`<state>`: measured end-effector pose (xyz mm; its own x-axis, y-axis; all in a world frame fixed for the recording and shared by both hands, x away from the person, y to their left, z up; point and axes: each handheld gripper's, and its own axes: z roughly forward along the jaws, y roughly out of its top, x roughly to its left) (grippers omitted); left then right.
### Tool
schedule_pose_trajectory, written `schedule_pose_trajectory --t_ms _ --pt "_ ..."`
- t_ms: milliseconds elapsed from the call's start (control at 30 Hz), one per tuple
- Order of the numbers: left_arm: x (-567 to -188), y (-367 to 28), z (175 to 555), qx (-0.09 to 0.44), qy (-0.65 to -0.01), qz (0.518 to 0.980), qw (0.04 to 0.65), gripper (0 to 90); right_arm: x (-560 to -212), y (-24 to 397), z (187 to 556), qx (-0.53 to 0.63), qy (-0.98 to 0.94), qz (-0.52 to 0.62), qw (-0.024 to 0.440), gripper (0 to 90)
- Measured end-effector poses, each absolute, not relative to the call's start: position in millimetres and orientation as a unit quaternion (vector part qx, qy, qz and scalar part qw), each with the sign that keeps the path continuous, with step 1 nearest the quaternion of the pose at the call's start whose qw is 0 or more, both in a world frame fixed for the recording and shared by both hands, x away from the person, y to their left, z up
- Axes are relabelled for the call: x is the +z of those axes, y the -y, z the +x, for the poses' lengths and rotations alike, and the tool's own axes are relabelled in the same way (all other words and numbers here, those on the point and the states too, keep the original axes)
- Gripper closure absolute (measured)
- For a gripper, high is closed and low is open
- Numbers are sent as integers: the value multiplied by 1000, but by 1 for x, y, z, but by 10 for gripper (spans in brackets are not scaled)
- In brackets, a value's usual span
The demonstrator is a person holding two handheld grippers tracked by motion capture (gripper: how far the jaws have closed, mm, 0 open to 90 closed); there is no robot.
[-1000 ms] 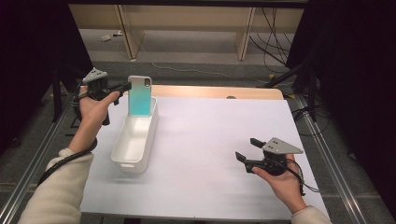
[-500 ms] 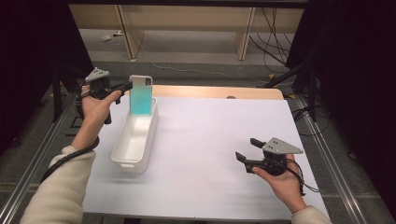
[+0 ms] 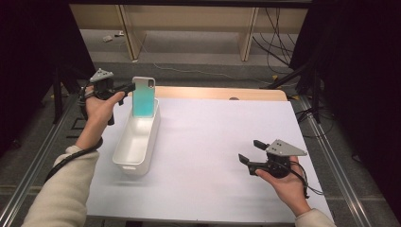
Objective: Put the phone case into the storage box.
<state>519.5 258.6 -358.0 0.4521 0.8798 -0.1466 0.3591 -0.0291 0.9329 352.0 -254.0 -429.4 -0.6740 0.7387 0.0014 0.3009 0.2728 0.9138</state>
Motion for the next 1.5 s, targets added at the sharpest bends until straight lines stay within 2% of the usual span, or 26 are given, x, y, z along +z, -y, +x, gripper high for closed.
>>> schedule_pose_trajectory --t_ms 1500 --pt "-376 -259 540 241 -473 678 508 840 -430 255 353 503 -763 332 231 234"
